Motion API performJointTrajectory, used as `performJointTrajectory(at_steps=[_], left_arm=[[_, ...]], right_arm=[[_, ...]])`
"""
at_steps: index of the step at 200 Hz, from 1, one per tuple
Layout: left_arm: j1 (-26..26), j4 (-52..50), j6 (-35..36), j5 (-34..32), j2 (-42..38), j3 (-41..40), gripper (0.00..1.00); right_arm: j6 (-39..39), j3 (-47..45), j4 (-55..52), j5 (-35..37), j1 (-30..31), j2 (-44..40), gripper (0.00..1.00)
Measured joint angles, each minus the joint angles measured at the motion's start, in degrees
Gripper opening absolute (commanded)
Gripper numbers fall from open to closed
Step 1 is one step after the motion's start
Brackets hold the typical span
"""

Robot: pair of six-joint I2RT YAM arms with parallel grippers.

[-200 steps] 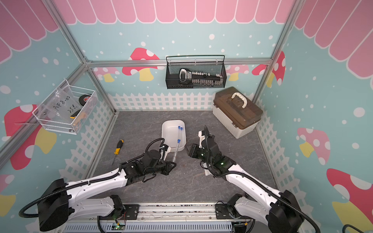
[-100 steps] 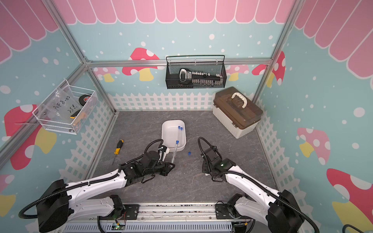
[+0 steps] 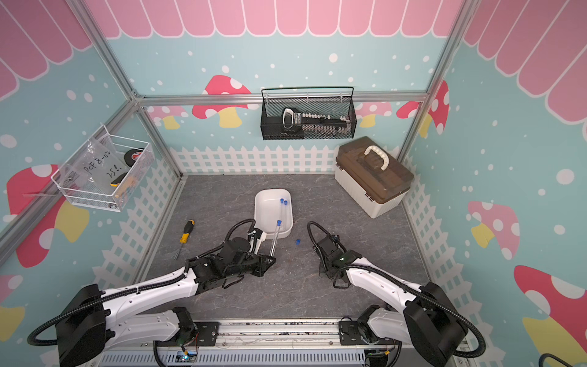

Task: Wipe the exteriors of test tubes
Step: Pick up the cleaning item at the center of the board, then wipe the dirt from the test tube.

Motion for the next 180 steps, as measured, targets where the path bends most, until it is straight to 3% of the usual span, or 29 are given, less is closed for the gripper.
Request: performJointTrajectory(at_steps=[46, 94, 180], left_arm=[[0.0, 0.7, -0.2, 0.2, 0.0, 0.0, 0.13], [0.1, 2.4, -0.4, 0.4, 0.6, 0.2, 0.13], [0.3, 4.8, -0.1, 2.7, 4.8, 4.2, 0.14]], right_arm=[[-1.7, 5.5, -1.8, -2.6, 0.0, -5.5, 0.00], [-0.3, 16.3, 4.2, -12.3, 0.0, -13.3, 0.00], [6.9, 22.0, 23.2, -27.0, 0.2, -8.7, 0.00]])
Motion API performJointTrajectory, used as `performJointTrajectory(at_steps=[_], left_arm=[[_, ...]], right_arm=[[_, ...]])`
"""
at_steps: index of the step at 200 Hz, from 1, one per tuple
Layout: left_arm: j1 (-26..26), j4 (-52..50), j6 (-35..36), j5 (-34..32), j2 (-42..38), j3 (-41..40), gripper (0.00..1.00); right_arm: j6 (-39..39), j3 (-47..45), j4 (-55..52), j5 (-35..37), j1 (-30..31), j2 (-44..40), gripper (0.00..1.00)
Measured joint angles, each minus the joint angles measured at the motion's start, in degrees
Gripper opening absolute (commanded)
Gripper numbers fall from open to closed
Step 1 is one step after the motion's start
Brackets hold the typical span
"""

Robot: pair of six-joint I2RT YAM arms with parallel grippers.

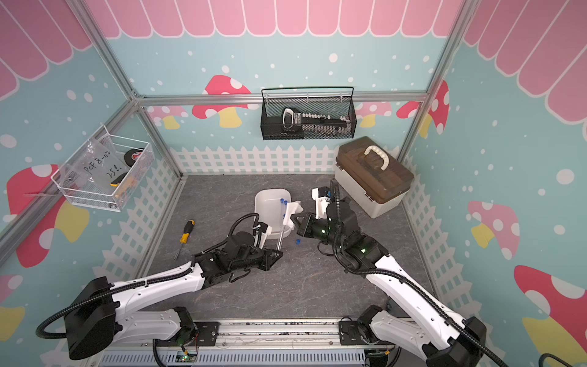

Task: Wipe the exteriors of test tubes
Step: Wipe the dirt from the test tube.

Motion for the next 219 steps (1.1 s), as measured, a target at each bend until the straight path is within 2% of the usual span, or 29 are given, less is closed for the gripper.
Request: performJointTrajectory(at_steps=[48, 152, 219], left_arm=[[0.1, 0.5, 0.2, 0.5, 0.7, 0.3, 0.14], [0.1, 0.5, 0.2, 0.5, -0.4, 0.3, 0.14], [0.1, 0.6, 0.0, 0.4, -0.9, 0.3, 0.14]], right_arm=[[1.5, -0.5, 4.3, -3.1, 1.7, 5.1, 0.00], [0.8, -7.0, -2.6, -0.6, 1.7, 1.0, 0.00], [0.4, -2.5, -1.6, -3.3, 1.9, 3.4, 0.00]])
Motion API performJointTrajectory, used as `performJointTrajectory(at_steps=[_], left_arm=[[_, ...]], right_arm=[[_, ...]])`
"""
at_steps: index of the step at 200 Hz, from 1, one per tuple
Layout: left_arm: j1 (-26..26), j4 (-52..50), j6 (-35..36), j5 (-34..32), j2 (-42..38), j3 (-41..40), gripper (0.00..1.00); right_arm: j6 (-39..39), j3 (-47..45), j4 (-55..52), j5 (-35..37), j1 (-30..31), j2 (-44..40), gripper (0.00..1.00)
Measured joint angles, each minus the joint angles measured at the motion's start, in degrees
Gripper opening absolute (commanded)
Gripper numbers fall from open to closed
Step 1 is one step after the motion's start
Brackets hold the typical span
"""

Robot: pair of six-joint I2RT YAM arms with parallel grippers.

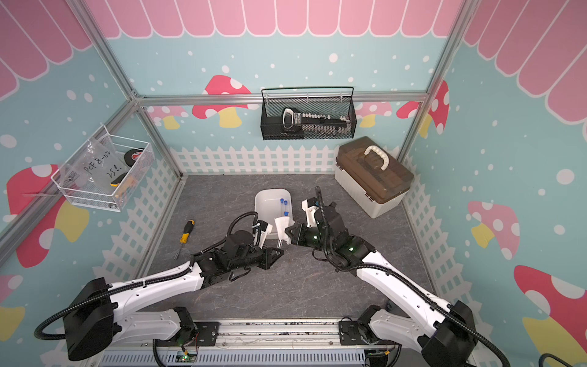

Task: Wipe the exteriors of test tubes
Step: Wipe the dirt from the test tube.

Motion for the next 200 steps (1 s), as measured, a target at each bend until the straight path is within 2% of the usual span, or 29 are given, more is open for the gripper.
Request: performJointTrajectory(at_steps=[38, 79, 121, 200], left_arm=[[0.0, 0.0, -0.1, 0.0, 0.0, 0.0, 0.14], [0.0, -0.1, -0.1, -0.1, -0.4, -0.1, 0.14], [0.0, -0.1, -0.1, -0.8, -2.2, -0.1, 0.14], [0.0, -0.6, -0.1, -1.3, -2.5, -0.6, 0.14]], right_arm=[[0.0, 4.0, 5.3, -2.6, 0.3, 1.1, 0.00], [0.0, 2.8, 6.9, -3.2, 0.4, 4.1, 0.00], [-0.9, 0.1, 1.0, -0.8, 0.6, 4.2, 0.00], [-2.6, -1.0, -6.8, 4.3, 0.6, -1.9, 0.00]])
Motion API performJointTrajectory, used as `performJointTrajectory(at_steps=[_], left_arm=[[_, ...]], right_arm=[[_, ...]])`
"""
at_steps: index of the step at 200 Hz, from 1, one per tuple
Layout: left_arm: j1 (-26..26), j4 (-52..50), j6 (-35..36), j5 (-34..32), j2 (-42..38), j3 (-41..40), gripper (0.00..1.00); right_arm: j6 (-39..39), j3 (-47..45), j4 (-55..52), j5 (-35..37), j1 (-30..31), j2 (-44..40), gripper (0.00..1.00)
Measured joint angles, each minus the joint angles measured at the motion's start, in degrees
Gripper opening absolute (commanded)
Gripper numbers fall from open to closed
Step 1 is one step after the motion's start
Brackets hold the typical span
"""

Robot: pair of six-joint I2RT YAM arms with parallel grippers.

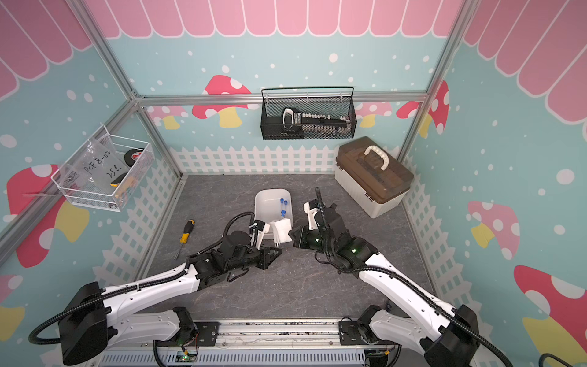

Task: Wipe the exteriors of test tubes
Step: Wipe the dirt from the test tube.

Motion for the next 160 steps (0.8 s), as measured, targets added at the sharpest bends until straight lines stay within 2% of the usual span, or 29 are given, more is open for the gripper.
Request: performJointTrajectory(at_steps=[63, 96, 126, 160], left_arm=[[0.0, 0.0, 0.0, 0.0, -1.0, 0.0, 0.14], [0.0, 0.0, -0.2, 0.0, -1.8, 0.0, 0.14], [0.0, 0.1, -0.4, 0.0, -1.9, -0.1, 0.14], [0.0, 0.1, -0.5, 0.0, -1.9, -0.4, 0.14]], right_arm=[[0.0, -2.7, 0.6, -0.1, 0.0, 4.2, 0.00], [0.0, -3.1, 1.3, 0.4, 0.0, 4.6, 0.10], [0.3, -3.1, 4.6, -0.2, 0.0, 4.6, 0.23], [0.5, -3.1, 7.6, -1.5, 0.0, 4.9, 0.29]])
